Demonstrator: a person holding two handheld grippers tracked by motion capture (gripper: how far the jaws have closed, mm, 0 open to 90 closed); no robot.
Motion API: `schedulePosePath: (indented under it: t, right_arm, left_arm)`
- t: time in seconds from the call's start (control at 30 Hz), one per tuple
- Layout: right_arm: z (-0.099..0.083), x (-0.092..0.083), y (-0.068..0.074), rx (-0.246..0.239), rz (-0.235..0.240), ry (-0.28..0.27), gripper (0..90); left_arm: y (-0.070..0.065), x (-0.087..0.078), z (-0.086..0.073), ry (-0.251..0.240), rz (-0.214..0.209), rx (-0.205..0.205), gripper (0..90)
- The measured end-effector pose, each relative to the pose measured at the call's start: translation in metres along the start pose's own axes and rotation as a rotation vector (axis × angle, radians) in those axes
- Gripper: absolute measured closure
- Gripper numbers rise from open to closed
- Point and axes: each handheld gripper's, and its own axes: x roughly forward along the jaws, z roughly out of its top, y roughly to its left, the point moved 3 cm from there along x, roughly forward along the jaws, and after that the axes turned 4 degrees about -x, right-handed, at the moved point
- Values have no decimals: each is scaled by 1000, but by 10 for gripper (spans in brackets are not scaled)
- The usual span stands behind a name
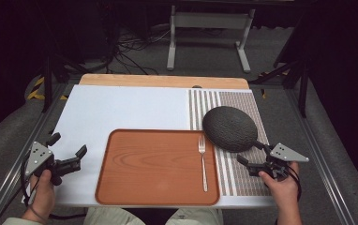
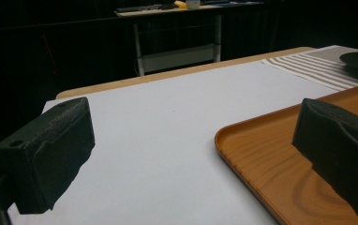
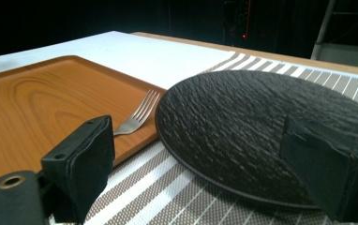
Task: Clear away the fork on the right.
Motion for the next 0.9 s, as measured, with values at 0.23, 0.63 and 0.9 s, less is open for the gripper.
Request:
schedulePosePath:
  t: [0.23, 0.63, 0.9]
  right_arm:
    - [-2, -1, 1, 1, -2, 5, 116]
    - [-2, 0, 0, 12, -11, 12, 109]
    - [-2, 0, 1, 18, -11, 13, 109]
  left_arm:
    - [1, 2, -2, 6, -1, 1, 1]
    - [1, 2, -3, 10, 2, 2, 1]
    - [1, 2, -2, 10, 1, 1, 1]
